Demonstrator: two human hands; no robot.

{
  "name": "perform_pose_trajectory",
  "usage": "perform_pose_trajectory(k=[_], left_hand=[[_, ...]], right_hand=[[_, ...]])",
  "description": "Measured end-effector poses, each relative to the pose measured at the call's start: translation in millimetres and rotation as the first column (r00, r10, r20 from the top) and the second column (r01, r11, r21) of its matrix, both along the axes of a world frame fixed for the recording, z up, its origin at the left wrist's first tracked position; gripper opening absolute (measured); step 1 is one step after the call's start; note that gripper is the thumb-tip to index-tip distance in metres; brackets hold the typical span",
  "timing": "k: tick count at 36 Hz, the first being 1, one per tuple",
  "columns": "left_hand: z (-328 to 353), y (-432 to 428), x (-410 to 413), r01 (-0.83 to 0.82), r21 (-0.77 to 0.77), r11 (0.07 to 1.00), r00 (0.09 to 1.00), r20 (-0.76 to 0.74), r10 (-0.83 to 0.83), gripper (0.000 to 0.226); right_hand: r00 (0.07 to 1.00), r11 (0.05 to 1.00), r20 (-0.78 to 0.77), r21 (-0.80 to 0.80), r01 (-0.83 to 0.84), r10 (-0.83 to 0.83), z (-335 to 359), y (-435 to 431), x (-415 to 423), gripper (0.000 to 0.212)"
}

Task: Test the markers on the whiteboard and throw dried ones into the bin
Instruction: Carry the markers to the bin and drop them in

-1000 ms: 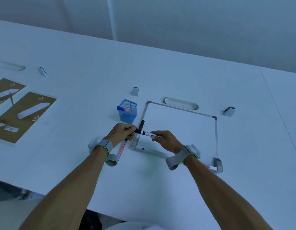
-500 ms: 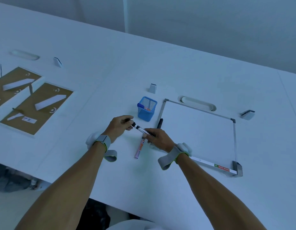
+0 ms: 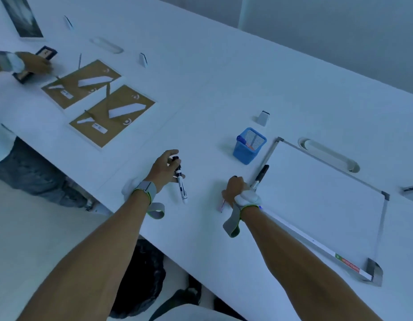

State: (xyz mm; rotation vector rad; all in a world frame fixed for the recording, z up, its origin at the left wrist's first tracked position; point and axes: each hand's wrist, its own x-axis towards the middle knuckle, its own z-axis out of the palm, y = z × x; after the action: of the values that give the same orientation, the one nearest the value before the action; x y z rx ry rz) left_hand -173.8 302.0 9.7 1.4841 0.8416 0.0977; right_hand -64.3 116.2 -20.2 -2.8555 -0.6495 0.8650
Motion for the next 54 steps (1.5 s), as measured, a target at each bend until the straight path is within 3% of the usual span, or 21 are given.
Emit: perform_pose_trajectory(k=[1,3,5,12,18,26,33,43,49,51,54], left_hand=[[-3,-3,-6,-0.022,0.004,1.000,0.999,-0.029,0.022,0.038],[-9,-9,-20,-0.060,-0.001,0.998,0.994,-0.089,0.060,0.041],[-16,-18,-33,-0.105,-0.031,0.994,0.987,-0.128,0.100,0.044],[-24,-51,-74,-0.211,-0.037,0.977,0.960,-0.196,0.200,0.042],[-19,-83,-103,-0.286,-0.004,0.958,0.939,-0.201,0.279,0.041],[-13,-107,-138,-0.316,0.068,0.946,0.930,-0.173,0.323,0.042],[-13,-117,-194,-0.431,0.065,0.900,0.887,-0.152,0.436,0.042],[-36,-111,-321,-0.670,0.022,0.742,0.729,-0.167,0.663,0.043],[-44,-94,-377,-0.729,-0.031,0.684,0.677,-0.184,0.713,0.048],[-47,-87,-393,-0.738,-0.070,0.671,0.670,-0.196,0.716,0.051],[-54,-79,-411,-0.750,-0.130,0.649,0.659,-0.227,0.717,0.057]], right_hand=[[0.999,0.999,0.027,0.003,-0.038,0.037,-3,0,-3,0.015],[0.997,0.997,0.034,0.015,-0.073,0.073,-8,1,-9,0.029],[0.996,0.994,-0.009,0.075,-0.083,0.084,-12,2,-14,0.030],[0.986,0.936,-0.166,0.349,0.053,0.006,-14,-9,-30,0.038],[0.963,0.854,-0.246,0.519,0.037,0.108,-15,-30,-36,0.086],[0.913,0.847,-0.281,0.519,-0.116,0.297,-5,-40,-54,0.059],[0.840,0.799,-0.289,0.547,-0.249,0.460,0,-25,-101,0.058],[0.676,0.692,-0.267,0.523,-0.497,0.687,-22,33,-214,0.054],[0.606,0.632,-0.262,0.551,-0.544,0.751,-21,56,-272,0.059],[0.612,0.668,-0.313,0.533,-0.520,0.726,-27,67,-288,0.063],[0.659,0.769,-0.426,0.495,-0.403,0.620,-33,81,-310,0.030]])
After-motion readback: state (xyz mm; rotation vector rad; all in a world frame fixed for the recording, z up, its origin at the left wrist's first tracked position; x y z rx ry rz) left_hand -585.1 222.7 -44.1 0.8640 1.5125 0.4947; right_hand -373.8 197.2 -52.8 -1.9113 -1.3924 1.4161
